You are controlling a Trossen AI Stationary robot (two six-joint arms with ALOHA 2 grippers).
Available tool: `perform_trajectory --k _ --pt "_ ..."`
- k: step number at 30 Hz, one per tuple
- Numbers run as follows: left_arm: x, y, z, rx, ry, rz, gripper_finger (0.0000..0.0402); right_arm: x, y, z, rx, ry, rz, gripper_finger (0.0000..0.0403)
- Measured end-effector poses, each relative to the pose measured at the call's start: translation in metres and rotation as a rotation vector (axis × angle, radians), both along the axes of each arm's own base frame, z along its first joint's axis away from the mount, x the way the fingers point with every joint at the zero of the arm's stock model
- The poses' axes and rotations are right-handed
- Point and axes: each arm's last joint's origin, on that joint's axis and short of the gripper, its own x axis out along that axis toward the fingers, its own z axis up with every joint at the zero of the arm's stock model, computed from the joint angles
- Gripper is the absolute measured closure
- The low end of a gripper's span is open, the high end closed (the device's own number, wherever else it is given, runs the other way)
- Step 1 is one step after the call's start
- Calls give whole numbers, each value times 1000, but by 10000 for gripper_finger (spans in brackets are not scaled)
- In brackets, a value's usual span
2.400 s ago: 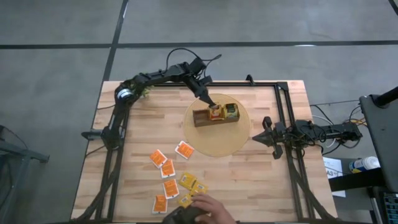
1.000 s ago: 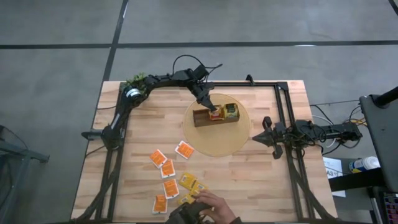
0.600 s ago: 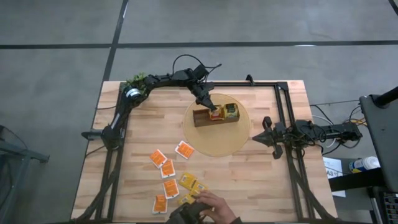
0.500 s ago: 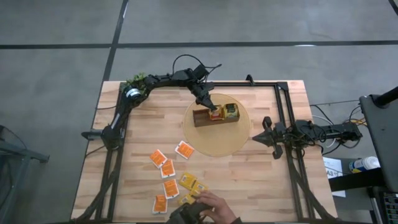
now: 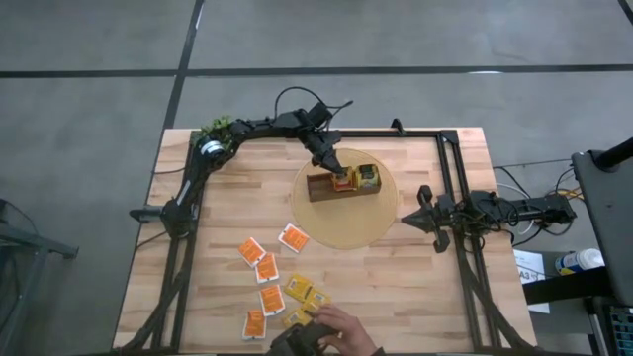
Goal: Pick & Place Tea
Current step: Put the orange tea bag into the middle section of the wooden organizer
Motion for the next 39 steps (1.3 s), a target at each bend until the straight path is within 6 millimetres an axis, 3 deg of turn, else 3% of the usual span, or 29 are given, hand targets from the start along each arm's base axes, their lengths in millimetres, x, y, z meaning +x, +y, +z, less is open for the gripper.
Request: perform_trajectory --k 21,33,39 --pt "5 -3 5 -26 -68 -50 307 0 0 0 0 0 0 394" --pt "12 -2 30 -9 -137 -77 307 0 0 0 0 0 0 394" --pt "17 -9 47 105 -151 -37 307 0 0 0 0 0 0 394"
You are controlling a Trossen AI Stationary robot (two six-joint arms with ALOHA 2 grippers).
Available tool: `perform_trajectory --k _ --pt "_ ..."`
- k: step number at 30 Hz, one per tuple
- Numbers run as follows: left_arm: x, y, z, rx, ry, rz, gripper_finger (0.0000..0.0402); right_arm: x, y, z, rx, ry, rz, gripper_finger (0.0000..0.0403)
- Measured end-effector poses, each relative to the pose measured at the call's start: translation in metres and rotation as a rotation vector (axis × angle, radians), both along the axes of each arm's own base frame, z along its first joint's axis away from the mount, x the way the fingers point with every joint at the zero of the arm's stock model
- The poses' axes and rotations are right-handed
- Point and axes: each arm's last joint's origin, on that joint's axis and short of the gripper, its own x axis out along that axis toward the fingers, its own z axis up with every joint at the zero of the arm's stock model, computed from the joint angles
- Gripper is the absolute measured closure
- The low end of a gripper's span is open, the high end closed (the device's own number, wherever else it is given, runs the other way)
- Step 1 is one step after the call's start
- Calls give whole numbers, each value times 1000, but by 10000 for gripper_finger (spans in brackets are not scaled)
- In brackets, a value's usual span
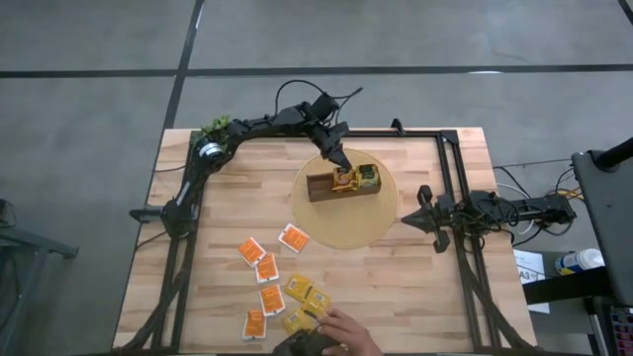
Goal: Pick & Place Tea
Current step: Put the orange tea bag into the middle section of the wooden organizer
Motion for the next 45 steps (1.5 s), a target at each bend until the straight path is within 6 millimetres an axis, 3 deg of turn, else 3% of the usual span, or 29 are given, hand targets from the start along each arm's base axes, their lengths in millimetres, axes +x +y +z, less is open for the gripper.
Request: perform_trajectory --k 4,13,27,34,40,45 --pt "-2 -10 11 121 44 64 307 0 0 0 0 0 0 394" --pt "-13 -36 32 572 248 207 307 0 0 0 0 0 0 394" --pt "9 -84 43 989 316 217 307 0 0 0 0 0 0 394" --pt "17 -110 43 1084 241 86 307 0 0 0 0 0 0 394" --pt "20 -120 43 1111 226 58 305 0 0 0 0 0 0 394" --pt "23 -132 45 1168 229 52 268 0 0 0 0 0 0 394"
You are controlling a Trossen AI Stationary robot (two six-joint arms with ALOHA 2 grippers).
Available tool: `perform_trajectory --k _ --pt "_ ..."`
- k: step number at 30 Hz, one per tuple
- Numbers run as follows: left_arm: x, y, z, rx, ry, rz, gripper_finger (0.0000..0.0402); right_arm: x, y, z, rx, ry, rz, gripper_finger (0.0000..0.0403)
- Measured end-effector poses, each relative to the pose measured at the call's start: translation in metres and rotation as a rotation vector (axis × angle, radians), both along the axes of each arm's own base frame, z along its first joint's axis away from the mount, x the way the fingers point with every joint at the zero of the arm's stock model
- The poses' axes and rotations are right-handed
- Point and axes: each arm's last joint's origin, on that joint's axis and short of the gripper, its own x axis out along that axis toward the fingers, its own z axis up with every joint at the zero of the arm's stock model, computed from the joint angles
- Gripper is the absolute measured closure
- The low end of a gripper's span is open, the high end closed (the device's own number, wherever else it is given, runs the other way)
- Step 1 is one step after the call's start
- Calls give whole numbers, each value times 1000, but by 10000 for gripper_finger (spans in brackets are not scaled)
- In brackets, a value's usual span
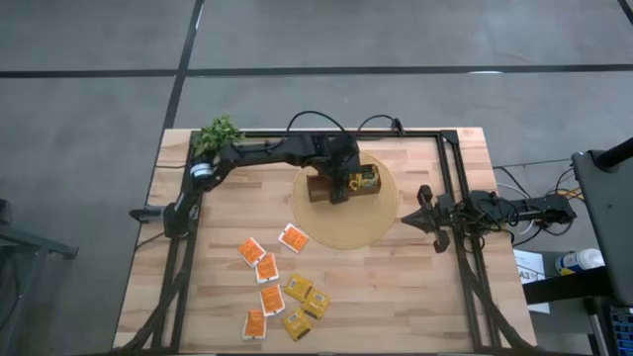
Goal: Pick & Place Tea
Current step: Put the orange tea bag into the middle section of the wooden organizer
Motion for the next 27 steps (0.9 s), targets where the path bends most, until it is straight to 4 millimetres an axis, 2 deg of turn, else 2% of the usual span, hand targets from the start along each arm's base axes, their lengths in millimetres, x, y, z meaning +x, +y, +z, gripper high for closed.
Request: perform_trajectory --k 4,7,20,27 --pt "1 -4 0 64 16 34 228 0 0 0 0 0 0 394" --pt "2 -7 -1 74 20 33 216 0 0 0 0 0 0 394" --pt "6 -18 -6 148 17 61 213 0 0 0 0 0 0 394" --pt "12 -19 -16 176 26 22 213 0 0 0 0 1 1 394"
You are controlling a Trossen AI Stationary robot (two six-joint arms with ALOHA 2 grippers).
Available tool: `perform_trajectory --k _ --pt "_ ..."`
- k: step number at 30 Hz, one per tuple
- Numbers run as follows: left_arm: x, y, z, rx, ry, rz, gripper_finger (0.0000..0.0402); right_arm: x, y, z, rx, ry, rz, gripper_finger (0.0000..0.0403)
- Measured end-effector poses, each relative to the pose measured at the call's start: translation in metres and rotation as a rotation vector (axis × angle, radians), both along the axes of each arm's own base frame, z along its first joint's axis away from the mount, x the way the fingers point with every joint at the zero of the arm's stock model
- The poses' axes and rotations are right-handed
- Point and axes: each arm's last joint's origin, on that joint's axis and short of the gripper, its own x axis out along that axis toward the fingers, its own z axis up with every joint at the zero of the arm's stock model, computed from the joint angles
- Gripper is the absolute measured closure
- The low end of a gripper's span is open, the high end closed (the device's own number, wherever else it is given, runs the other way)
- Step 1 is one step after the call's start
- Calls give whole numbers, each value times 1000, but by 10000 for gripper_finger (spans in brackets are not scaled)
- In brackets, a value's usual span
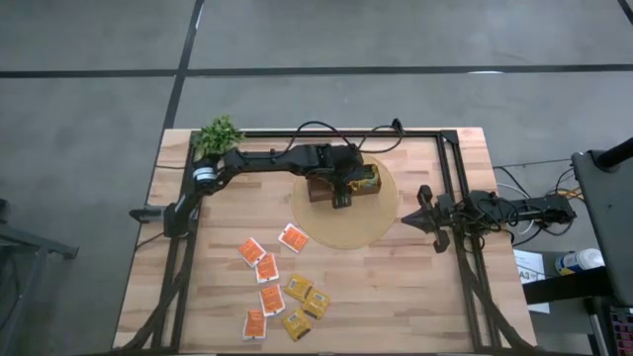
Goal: Pick & Place Tea
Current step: Put the orange tea bag into the middle section of the wooden organizer
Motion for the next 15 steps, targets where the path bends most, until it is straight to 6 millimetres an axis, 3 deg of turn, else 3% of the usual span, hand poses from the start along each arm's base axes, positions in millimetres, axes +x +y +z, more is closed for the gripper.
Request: perform_trajectory --k 15 --pt "4 0 -10 3 6 -8 213 0 0 0 0 0 0 394"
